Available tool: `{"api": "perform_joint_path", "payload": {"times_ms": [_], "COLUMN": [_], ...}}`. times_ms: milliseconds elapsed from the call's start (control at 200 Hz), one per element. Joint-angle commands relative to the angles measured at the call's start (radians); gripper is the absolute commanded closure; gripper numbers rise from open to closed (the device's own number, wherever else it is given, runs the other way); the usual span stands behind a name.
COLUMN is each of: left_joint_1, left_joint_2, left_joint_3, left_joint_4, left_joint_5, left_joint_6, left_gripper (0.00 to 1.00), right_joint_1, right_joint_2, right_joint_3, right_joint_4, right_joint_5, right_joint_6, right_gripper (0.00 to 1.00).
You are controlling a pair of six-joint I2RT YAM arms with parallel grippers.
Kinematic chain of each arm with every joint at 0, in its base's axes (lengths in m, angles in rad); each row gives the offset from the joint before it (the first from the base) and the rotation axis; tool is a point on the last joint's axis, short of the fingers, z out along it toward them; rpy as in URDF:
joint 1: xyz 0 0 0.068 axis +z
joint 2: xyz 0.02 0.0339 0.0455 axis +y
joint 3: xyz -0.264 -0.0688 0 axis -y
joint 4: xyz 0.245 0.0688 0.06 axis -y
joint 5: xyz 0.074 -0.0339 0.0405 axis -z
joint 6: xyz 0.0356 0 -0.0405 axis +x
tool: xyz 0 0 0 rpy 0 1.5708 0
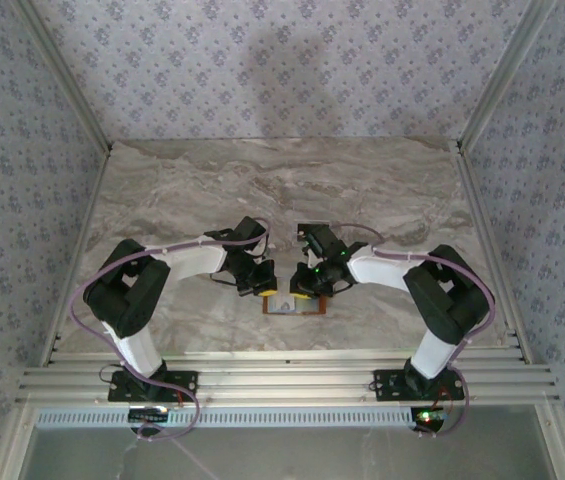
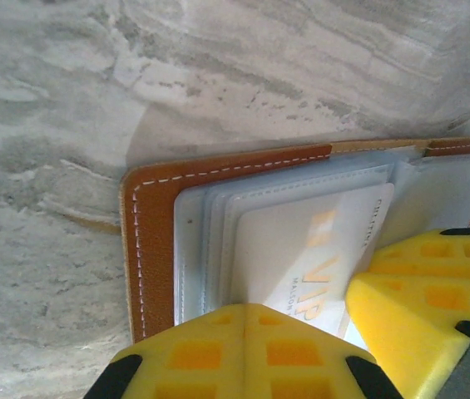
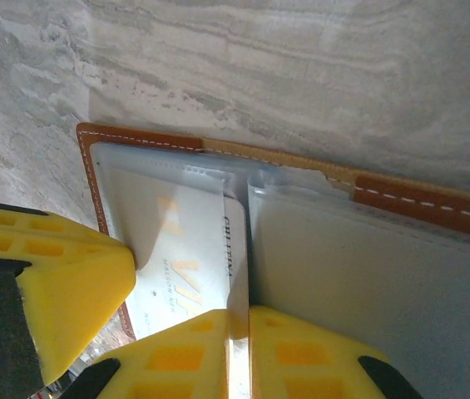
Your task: Take the credit cards out of the card holder
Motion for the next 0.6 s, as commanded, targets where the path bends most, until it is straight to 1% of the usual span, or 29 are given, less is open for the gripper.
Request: {"api": "perform_joint_path", "payload": {"times_ms": [0, 270, 410, 595], "left_joint_1": [-0.002, -0.002, -0.002, 0.000], "left_joint_2": [0.014, 0.014, 0.010, 0.008], "left_joint_3": [0.006, 0.006, 0.005, 0.006], "left_joint_4": [-0.061, -0.070, -0.080, -0.097], "left_joint_5": [-0.033, -0.037, -0.047, -0.060], "left_joint_6": [0.006, 0.010, 0.014, 0.023], "left_gripper": [0.98, 0.98, 0.98, 0.98], "right_joint_1": [-0.006, -0.027, -0.037, -0.054], "right_joint_2": [-0.041, -0.082, -0.095, -0.100], "right_joint_3": [-0.020, -0.048, -0.059, -0.072], "right_joint_4": [0.009, 0.001, -0.019, -0.051], "right_joint_5": [-0.019, -0.010, 0.002, 0.017], "right_joint_6": [0.012, 0.009, 0.000, -0.013], "right_gripper": [0.89, 0.97, 0.99, 0.99]}}
